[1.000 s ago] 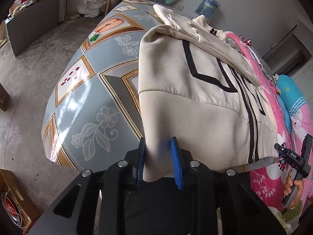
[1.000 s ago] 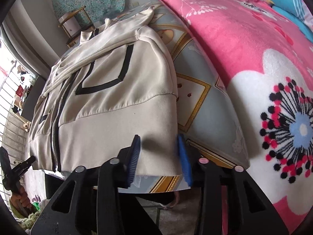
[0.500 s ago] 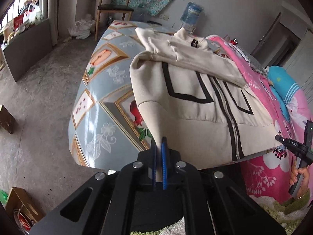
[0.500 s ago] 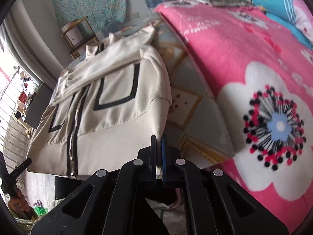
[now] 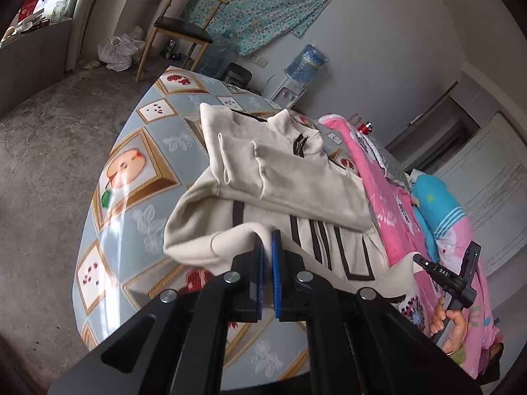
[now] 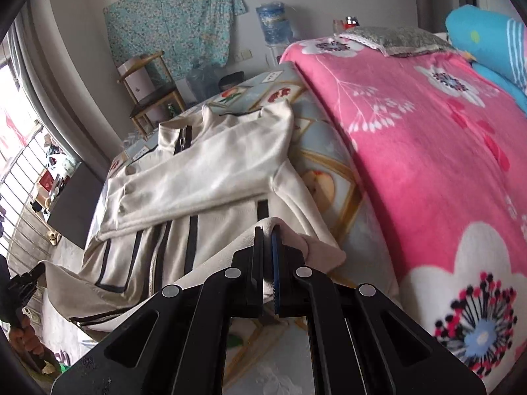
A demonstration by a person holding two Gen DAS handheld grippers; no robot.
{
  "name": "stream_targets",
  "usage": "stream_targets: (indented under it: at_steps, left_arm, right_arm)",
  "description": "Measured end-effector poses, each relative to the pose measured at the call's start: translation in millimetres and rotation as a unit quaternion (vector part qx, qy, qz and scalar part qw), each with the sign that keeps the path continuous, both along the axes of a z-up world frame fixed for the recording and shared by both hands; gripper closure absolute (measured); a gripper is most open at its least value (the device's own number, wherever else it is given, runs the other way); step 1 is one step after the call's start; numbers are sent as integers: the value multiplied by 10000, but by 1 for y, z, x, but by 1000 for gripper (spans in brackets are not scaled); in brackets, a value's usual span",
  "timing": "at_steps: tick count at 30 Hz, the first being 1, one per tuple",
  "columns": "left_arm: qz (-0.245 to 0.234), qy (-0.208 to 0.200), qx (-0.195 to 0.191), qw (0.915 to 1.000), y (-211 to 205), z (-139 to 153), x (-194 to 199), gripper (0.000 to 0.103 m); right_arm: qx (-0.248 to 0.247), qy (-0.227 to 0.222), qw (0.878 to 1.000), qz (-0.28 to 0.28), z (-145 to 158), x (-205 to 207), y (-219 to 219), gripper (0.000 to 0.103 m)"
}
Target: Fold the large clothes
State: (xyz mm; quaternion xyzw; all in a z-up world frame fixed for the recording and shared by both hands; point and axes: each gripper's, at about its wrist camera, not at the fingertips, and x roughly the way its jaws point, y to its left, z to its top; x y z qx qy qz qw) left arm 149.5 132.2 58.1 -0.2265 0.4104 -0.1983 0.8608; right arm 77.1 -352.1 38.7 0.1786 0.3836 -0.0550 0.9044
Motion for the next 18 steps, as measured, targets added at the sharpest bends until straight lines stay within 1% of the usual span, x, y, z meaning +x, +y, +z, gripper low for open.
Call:
stream_targets:
  at_steps: [3,4,5,6,7,8,9,10,11,12,13,14,16,17,18]
  left_arm:
    - [118,98,28,9999,-1,-8,45,99]
    - [192,144,102,9997,-2,-14,60,98]
    - [238,187,234,9993,-3,-20,74,97]
    - [291,258,357,9986,-3,-29,86,93]
    - [302,374,404,9980,-3,-38,98,90]
    - [289,521,424,9973,-4,-48,106,89]
    - [315,667,463,9962,-3,-56,110,88]
    - [382,743,495,9953,-2,-61,109,88]
    - [396,707,423,9958,0,-62,105,87]
    - [452,611,399,9963,4,-62,97,78]
    - [576,475,445,9962,9,-59,89,63]
    - [669,360,460,9961,16,-56,81,60]
    - [840,279,470,9950,33,-52,67,59]
    - [918,287,513,9940,40,-50,61,59]
    - [950,291,518,9937,46,-49,54,59]
  right_arm:
    - [315,12,9995,-95,-8,45,-13,99]
    - [471,54,9986,-216,-13,59,-19,98]
    - [680,134,9969,-374,-20,72,-27,94]
    - [844,217,9949,-509,-28,83,-32,91]
    - [911,289,9936,-603,-36,95,-35,73]
    - [909,369,9929,-677,-43,103,-38,46]
    - [864,409,9928,-723,-48,107,-39,41]
    - [819,408,9930,-744,-51,107,-40,41]
    - [812,387,9932,-734,-52,103,-40,41]
    - [836,336,9935,-696,-51,96,-40,41]
    - [834,288,9939,-662,-50,88,-40,40]
    - [774,271,9946,-636,-48,80,-41,39]
    - [631,274,9957,-612,-45,61,-43,37]
    - [695,280,9953,-609,-45,53,-46,37]
    - [905,282,9938,-586,-46,42,-49,36]
